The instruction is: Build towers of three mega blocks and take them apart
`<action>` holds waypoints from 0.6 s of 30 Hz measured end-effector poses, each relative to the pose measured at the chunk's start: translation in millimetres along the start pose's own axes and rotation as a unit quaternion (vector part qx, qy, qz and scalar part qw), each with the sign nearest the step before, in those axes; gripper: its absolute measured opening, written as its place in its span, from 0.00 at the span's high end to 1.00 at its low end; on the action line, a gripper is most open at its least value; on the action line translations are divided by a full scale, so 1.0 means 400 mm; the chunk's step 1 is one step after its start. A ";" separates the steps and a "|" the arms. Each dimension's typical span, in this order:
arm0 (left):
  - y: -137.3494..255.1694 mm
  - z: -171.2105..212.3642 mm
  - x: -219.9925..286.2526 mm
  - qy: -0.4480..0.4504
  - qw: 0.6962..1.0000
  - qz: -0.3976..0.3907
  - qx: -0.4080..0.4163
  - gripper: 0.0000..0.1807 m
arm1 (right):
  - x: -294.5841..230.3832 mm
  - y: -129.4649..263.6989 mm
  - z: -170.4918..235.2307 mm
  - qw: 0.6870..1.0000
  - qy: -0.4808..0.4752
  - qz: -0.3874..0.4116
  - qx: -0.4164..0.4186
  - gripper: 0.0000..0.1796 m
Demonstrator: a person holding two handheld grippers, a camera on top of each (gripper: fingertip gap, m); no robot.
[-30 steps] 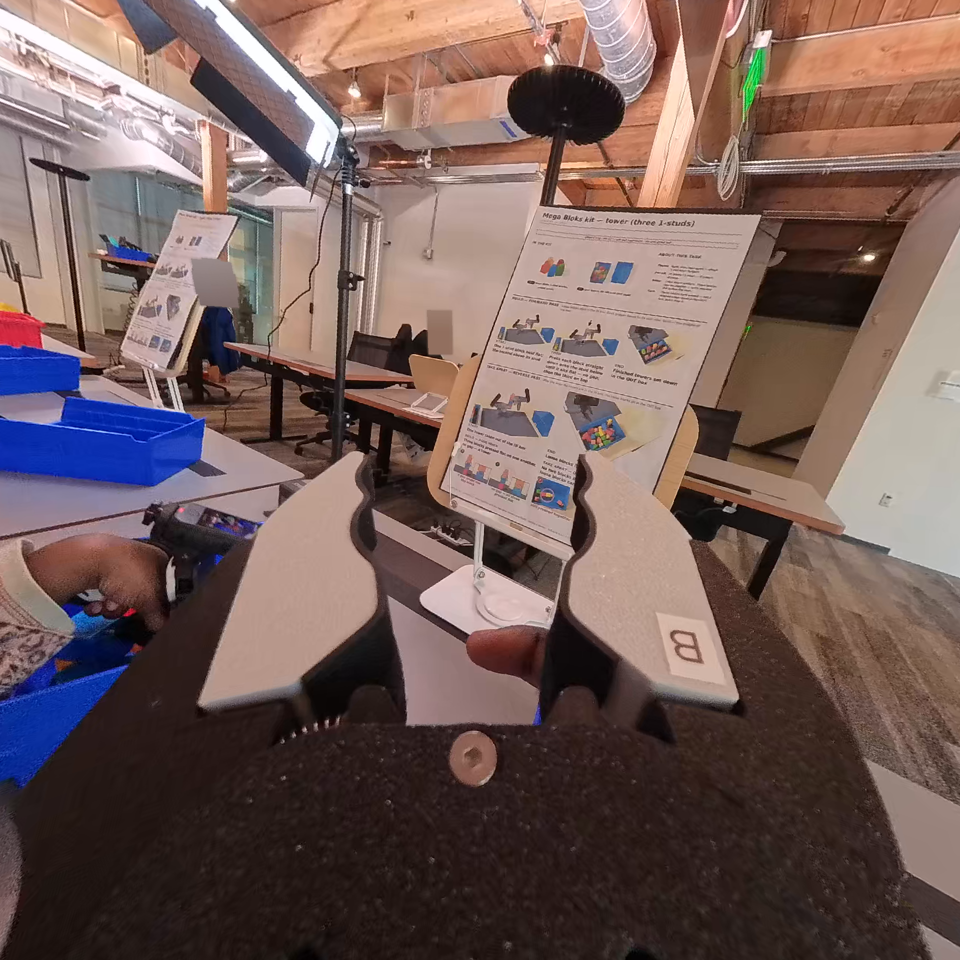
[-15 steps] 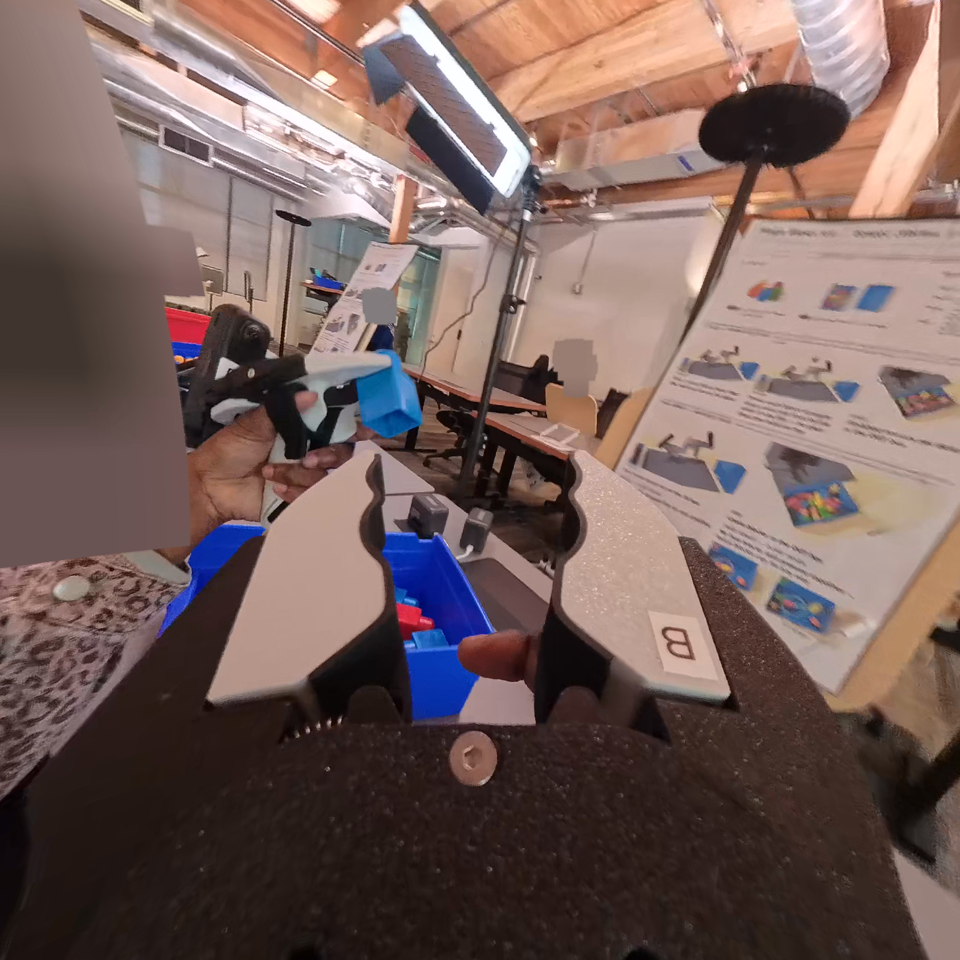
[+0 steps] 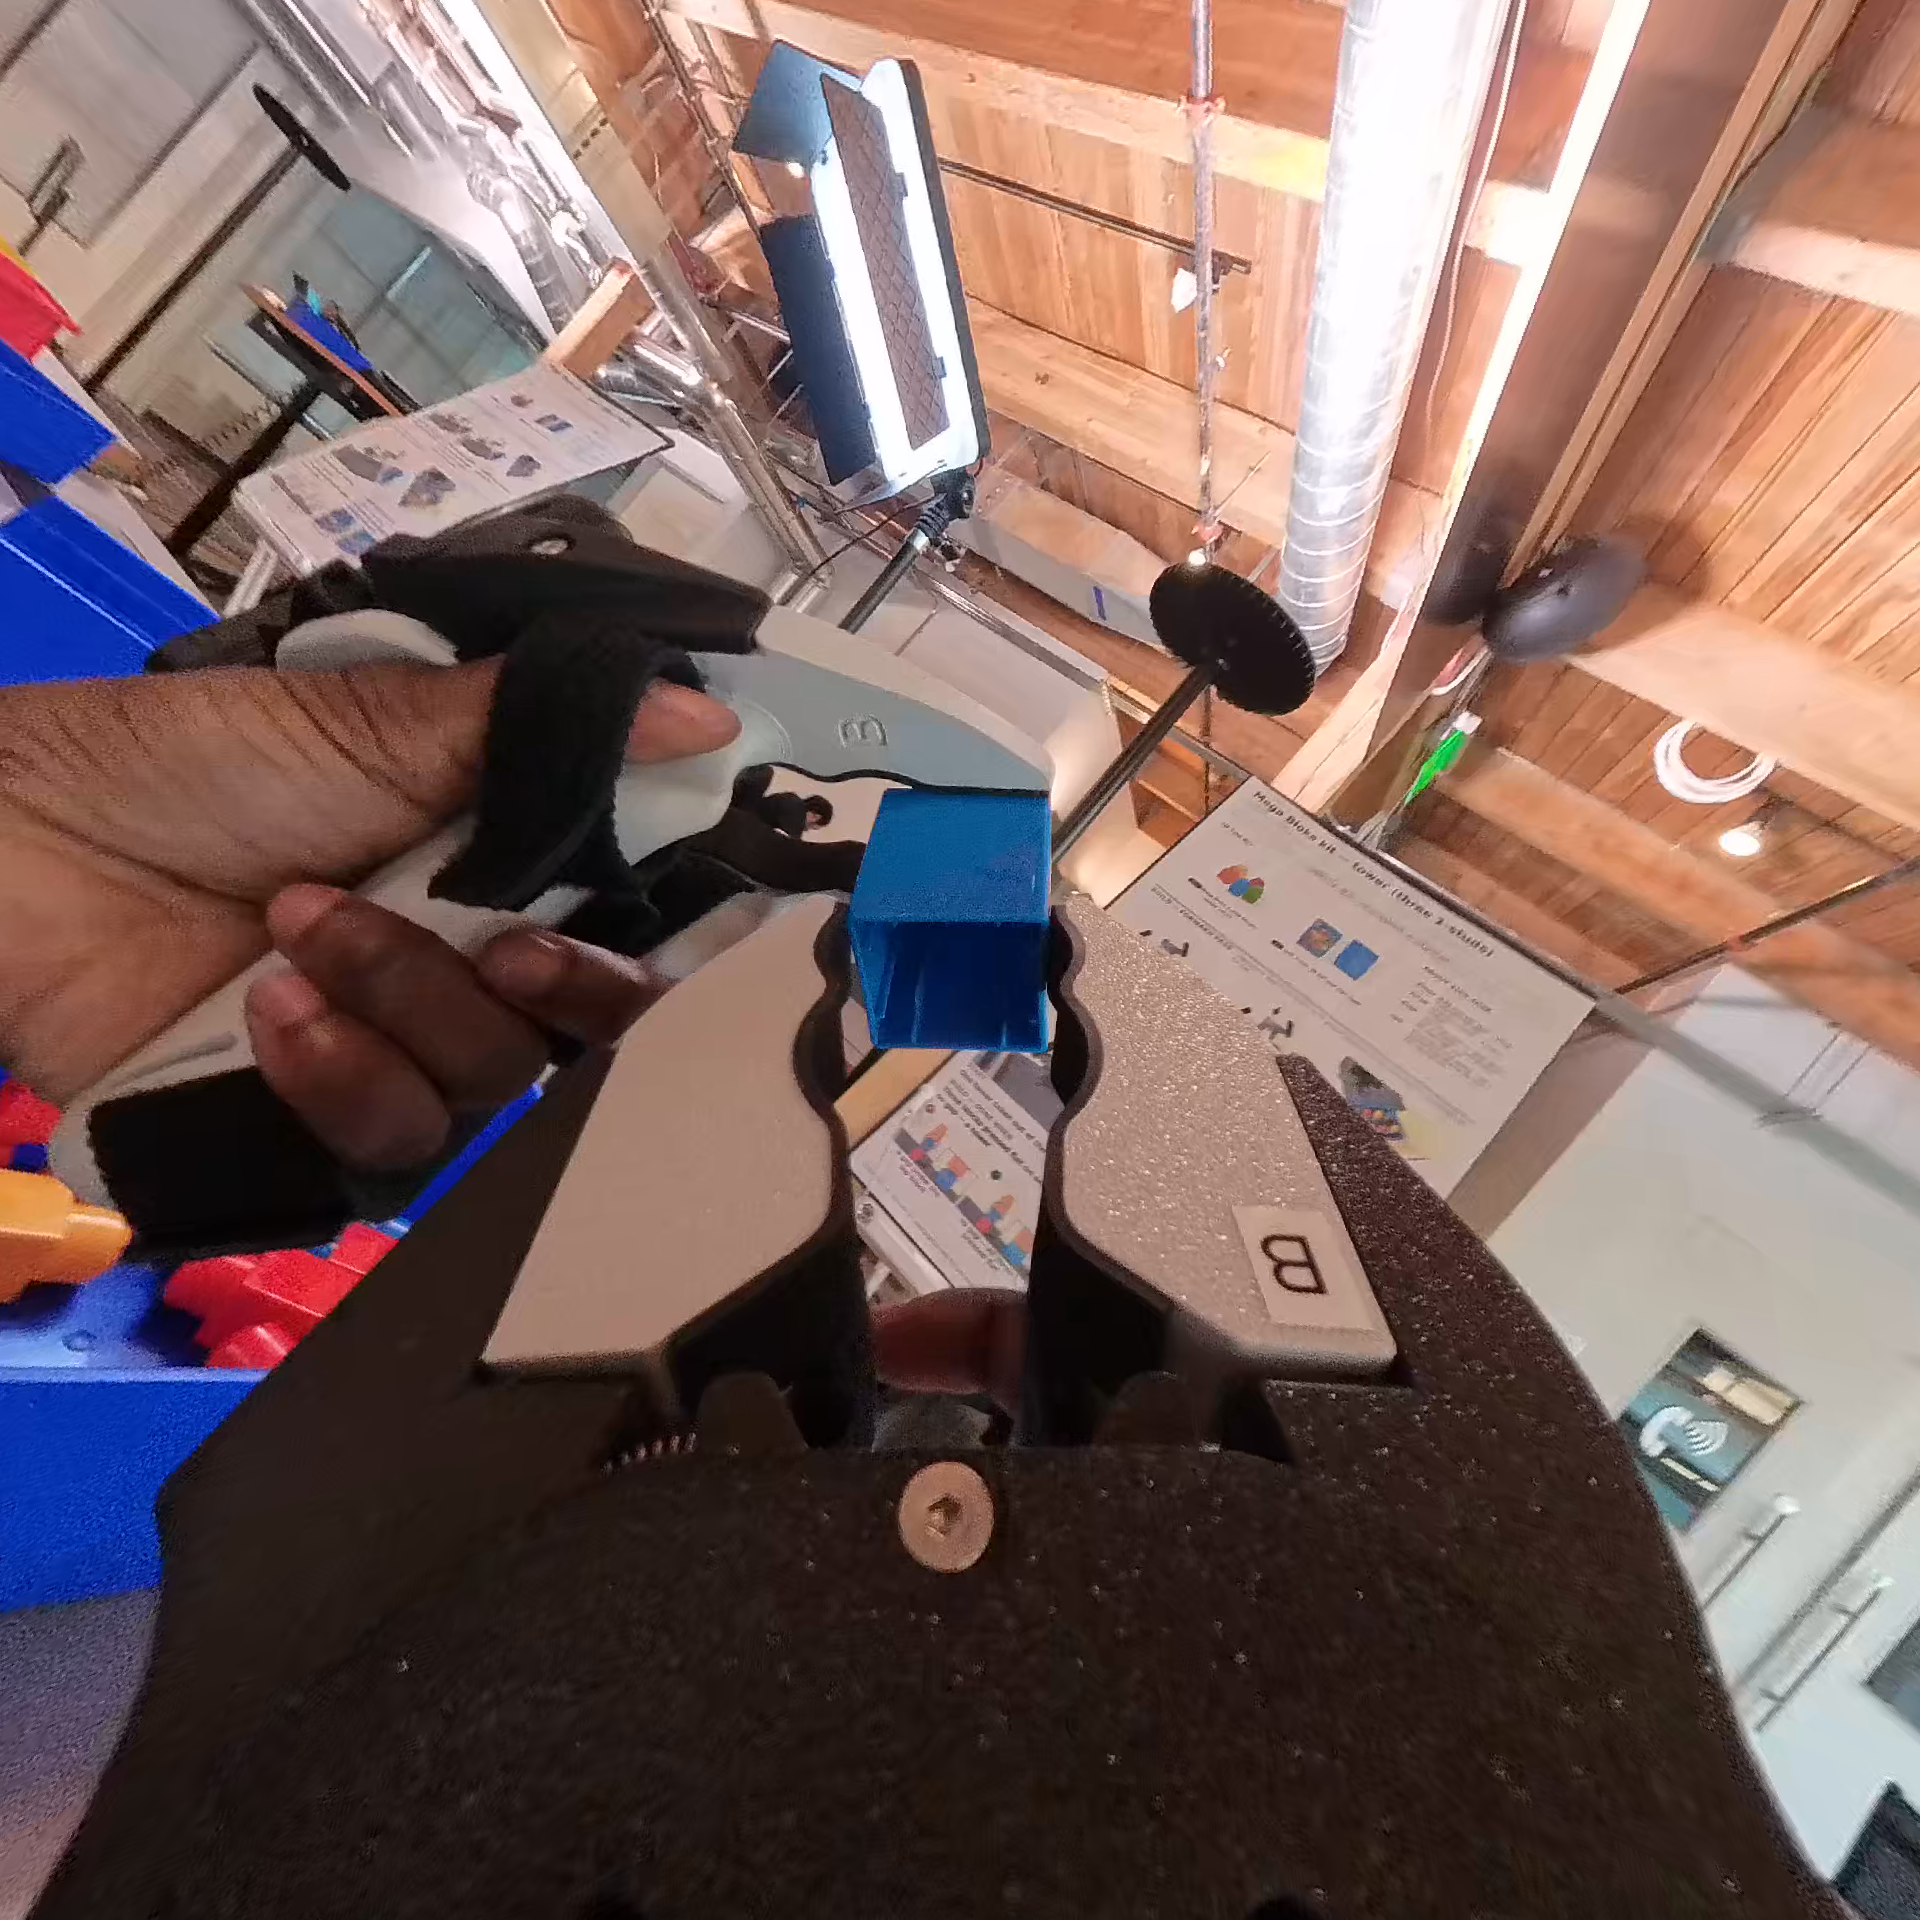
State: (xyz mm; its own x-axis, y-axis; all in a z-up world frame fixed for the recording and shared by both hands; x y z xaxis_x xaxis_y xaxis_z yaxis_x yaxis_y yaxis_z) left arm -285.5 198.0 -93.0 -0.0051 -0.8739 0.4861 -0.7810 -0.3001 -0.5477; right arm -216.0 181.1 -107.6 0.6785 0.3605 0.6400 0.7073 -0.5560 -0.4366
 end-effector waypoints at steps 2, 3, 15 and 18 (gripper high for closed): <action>0.006 -0.001 0.003 -0.019 0.999 -0.007 -0.026 0.82 | 0.003 0.004 -0.001 1.000 0.003 -0.009 -0.001 0.81; 0.016 -0.009 0.006 -0.046 0.998 -0.020 -0.043 0.79 | 0.010 0.007 -0.002 1.000 -0.010 -0.010 0.003 0.81; 0.327 -0.137 0.056 -0.399 0.817 -0.335 -0.249 0.72 | 0.123 0.051 0.018 0.995 -0.099 0.002 -0.002 0.80; 0.384 -0.100 0.028 -0.393 0.754 -0.364 -0.380 0.69 | 0.132 0.059 0.013 0.994 -0.112 -0.009 0.008 0.80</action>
State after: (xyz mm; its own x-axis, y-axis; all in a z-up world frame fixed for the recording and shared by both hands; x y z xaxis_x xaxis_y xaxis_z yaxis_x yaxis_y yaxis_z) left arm -430.4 157.3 -144.3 0.7367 -0.6291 -0.2480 -0.5314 -0.7654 0.3630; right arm -162.4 190.8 -87.6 0.6913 0.5288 0.4924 0.7218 -0.5367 -0.4369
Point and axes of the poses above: each gripper's, where its closed fingertips meet, y back along the fingers, z out of its underside, x = y × z across the jaws, the point moved 5 cm from there along y, back along the fingers, and after that the axes turned 2 degrees about z, right-handed, at the moved point
